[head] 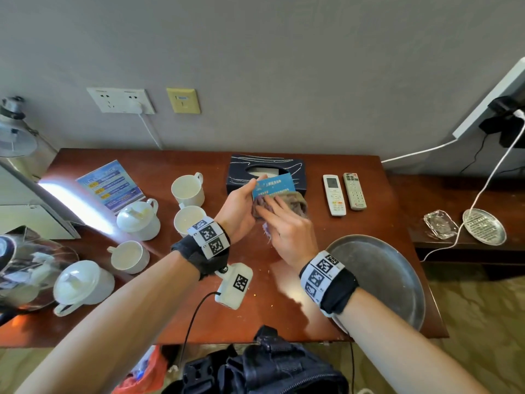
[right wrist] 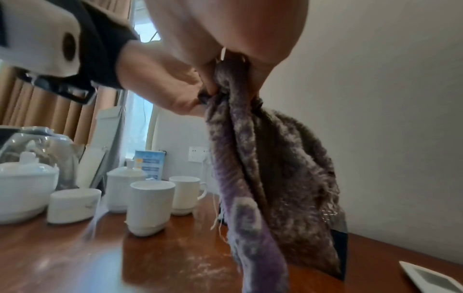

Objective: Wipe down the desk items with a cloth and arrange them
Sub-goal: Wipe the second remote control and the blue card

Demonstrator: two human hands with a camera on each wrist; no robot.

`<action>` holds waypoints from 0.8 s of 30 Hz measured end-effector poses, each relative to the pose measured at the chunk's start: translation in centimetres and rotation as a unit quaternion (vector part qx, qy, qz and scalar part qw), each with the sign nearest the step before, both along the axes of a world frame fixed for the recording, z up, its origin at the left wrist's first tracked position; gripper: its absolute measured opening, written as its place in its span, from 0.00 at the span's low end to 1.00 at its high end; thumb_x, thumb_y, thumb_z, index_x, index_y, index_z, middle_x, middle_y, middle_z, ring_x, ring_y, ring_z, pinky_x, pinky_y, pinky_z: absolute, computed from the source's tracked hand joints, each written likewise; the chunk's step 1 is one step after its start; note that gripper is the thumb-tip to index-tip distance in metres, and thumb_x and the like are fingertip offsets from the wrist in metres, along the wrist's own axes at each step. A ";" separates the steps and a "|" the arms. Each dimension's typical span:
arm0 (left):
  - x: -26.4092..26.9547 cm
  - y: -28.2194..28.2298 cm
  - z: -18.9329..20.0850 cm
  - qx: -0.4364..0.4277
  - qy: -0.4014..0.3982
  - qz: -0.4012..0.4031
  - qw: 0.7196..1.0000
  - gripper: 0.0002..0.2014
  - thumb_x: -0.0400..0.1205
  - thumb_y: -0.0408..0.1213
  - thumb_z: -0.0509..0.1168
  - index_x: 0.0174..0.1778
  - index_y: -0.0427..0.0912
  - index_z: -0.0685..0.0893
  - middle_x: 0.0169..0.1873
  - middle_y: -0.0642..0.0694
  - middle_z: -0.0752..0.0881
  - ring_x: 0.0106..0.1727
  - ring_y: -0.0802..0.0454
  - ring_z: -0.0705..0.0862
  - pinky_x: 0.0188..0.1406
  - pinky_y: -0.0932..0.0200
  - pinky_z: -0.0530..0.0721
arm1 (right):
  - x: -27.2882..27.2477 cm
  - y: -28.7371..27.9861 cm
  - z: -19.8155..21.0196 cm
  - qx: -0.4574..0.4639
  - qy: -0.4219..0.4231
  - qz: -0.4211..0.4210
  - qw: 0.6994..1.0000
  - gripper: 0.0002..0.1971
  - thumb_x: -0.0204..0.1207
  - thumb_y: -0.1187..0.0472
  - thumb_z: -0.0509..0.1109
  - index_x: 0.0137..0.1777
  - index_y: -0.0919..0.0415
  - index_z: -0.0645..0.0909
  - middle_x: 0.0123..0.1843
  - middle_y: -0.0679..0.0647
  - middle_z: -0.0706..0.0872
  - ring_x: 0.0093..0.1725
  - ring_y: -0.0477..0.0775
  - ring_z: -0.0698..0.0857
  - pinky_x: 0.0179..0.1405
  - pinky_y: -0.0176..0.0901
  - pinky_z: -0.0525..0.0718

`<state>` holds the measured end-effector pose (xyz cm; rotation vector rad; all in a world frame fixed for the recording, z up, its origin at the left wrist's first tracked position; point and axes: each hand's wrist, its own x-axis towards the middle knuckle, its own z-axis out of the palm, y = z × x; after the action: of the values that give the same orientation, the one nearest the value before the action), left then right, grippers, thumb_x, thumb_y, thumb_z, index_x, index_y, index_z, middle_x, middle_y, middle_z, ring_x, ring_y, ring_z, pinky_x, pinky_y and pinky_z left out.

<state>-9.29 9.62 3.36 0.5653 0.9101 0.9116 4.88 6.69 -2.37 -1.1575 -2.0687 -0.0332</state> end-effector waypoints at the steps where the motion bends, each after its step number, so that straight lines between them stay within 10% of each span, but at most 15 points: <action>1: 0.0 -0.1 -0.1 -0.001 -0.003 -0.001 1.000 0.22 0.93 0.48 0.45 0.77 0.46 0.74 0.69 0.37 0.84 0.63 0.46 0.88 0.57 0.49 0.87 | 0.4 0.0 -0.1 0.000 -0.005 0.003 1.000 0.18 0.73 0.71 0.75 0.63 0.59 0.88 0.66 0.59 0.88 0.66 0.61 0.86 0.52 0.56 0.91; 8: 1.0 -0.2 0.6 0.005 0.000 -0.018 1.000 0.23 0.93 0.47 0.45 0.71 0.42 0.80 0.64 0.41 0.87 0.62 0.48 0.87 0.60 0.52 0.85 | 0.6 2.8 2.9 -0.098 0.154 -0.136 0.974 0.15 0.81 0.66 0.68 0.64 0.56 0.89 0.63 0.60 0.89 0.58 0.60 0.90 0.50 0.52 0.90; 11: 1.0 0.2 0.8 0.003 0.008 -0.012 1.000 0.24 0.93 0.48 0.44 0.72 0.40 0.79 0.67 0.38 0.85 0.68 0.43 0.84 0.66 0.48 0.82 | -0.3 1.8 3.0 -0.060 0.082 -0.104 0.989 0.16 0.81 0.64 0.65 0.66 0.59 0.87 0.64 0.58 0.89 0.61 0.58 0.89 0.50 0.49 0.90; 18: 0.5 0.2 0.6 0.001 -0.017 -0.015 1.000 0.26 0.93 0.49 0.46 0.79 0.38 0.74 0.71 0.36 0.83 0.74 0.40 0.81 0.77 0.38 0.75 | 1.0 0.2 1.9 -0.248 0.067 0.037 0.966 0.27 0.88 0.57 0.48 0.87 0.48 0.56 0.89 0.48 0.51 0.88 0.48 0.38 0.86 0.52 0.48; 24: 0.9 0.2 1.0 0.011 -0.027 -0.018 0.999 0.24 0.93 0.47 0.46 0.76 0.39 0.76 0.70 0.37 0.84 0.75 0.41 0.80 0.75 0.41 0.77 | 2.3 1.6 2.1 -0.273 0.114 0.014 0.955 0.24 0.90 0.56 0.54 0.84 0.40 0.58 0.90 0.49 0.49 0.88 0.49 0.42 0.80 0.41 0.52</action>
<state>-8.40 9.81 4.33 0.5727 0.8396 0.9009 7.19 8.25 -0.27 -1.3740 -1.9365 0.6943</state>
